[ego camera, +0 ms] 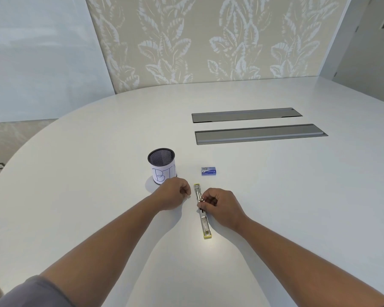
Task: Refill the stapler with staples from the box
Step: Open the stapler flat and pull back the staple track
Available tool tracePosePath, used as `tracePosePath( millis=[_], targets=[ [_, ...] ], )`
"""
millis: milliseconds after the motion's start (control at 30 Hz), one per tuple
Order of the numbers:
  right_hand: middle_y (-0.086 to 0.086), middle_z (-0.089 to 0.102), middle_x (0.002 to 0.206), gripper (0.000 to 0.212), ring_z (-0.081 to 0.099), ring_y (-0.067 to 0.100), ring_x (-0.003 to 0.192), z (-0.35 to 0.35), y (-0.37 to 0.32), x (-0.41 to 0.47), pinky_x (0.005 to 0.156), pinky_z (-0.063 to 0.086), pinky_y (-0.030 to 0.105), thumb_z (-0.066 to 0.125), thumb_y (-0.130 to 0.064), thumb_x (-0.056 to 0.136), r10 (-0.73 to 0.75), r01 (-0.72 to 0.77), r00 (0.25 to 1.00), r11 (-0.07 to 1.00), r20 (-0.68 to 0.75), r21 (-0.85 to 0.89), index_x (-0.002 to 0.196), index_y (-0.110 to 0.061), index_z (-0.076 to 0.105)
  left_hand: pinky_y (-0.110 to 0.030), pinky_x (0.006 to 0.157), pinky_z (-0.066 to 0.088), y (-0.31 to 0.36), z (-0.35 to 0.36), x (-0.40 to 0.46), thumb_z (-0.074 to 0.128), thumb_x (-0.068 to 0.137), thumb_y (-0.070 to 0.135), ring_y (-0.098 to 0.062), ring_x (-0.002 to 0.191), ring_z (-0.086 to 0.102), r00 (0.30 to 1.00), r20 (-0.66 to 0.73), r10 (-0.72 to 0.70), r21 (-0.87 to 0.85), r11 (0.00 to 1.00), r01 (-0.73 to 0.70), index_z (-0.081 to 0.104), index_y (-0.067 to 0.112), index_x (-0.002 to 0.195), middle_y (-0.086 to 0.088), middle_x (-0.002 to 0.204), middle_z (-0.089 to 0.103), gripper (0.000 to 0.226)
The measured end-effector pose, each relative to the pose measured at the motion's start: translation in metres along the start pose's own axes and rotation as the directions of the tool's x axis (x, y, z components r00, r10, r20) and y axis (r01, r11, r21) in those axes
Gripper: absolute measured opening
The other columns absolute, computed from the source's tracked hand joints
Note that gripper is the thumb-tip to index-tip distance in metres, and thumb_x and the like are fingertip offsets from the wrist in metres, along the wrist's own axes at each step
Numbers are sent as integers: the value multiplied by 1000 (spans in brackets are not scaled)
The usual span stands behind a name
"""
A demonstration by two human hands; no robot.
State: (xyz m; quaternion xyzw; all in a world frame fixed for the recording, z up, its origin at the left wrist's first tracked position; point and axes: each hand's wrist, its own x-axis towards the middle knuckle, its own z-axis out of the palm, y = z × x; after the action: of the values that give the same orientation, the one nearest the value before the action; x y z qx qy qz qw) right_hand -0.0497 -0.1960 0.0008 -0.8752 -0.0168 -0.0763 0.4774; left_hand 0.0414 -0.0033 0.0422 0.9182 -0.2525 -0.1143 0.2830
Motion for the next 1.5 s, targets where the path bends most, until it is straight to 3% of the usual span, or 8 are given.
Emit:
tracePosePath(
  millis=[133,300,433,833,933,1067,1300,1500],
  targets=[
    [-11,74,70,11,63,7,60,0,0,0,67,54,32,76,-29,81,5,-5,1000,1000,7,9,80,-29,66,-20,69,49,10,-5,1,63,87,2,-16,80,63,1000,-2,21,66,998,-20,71,15,92,-2,89,71,17],
    [-6,76,75,10,72,18,73,0,0,0,77,58,43,74,-32,80,24,-25,1000,999,20,25,80,-26,66,-28,72,46,37,-39,12,56,85,-2,-18,80,58,936,-315,156,103,986,-130,72,17,94,-1,89,66,26],
    [-6,76,75,10,75,13,75,-1,0,0,79,59,43,73,-32,80,19,-20,999,999,25,49,82,-26,65,-31,73,44,38,-70,24,52,86,0,-25,90,61,876,-475,86,195,981,10,72,14,100,-3,97,69,29],
    [-7,74,74,9,73,19,75,-1,-2,0,76,58,43,73,-36,78,11,-11,1000,1000,13,23,80,-32,65,-34,70,50,22,-83,30,47,80,-1,-28,88,61,893,-432,-125,180,958,221,71,18,101,-2,101,68,37],
    [-7,74,74,9,71,18,72,0,-2,0,74,58,42,73,-37,78,8,-8,1000,1000,10,13,80,-33,65,-37,80,51,31,-72,27,52,90,5,-31,98,64,864,-501,42,211,975,75,71,15,105,-6,102,70,26],
    [-8,73,73,10,69,17,70,0,0,0,73,57,40,75,-32,80,1,-1,1000,1000,4,1,80,-32,65,-34,80,51,47,-35,19,65,90,8,-19,82,60,891,-344,297,166,953,-254,76,15,103,-2,96,69,18],
    [-12,70,71,11,53,4,57,-1,-2,-2,61,46,21,75,-31,81,-31,31,999,999,-7,-25,77,-31,65,-25,85,46,31,15,16,71,91,21,-12,87,61,989,-138,-50,-112,993,35,72,18,116,0,118,64,26],
    [-9,69,73,9,56,10,61,-1,-3,-2,65,49,30,75,-28,83,-23,23,1000,1000,-4,7,80,-29,66,-20,75,43,22,20,20,75,88,21,-8,82,63,989,-111,-96,-181,981,75,76,16,113,0,103,74,26]
  ],
)
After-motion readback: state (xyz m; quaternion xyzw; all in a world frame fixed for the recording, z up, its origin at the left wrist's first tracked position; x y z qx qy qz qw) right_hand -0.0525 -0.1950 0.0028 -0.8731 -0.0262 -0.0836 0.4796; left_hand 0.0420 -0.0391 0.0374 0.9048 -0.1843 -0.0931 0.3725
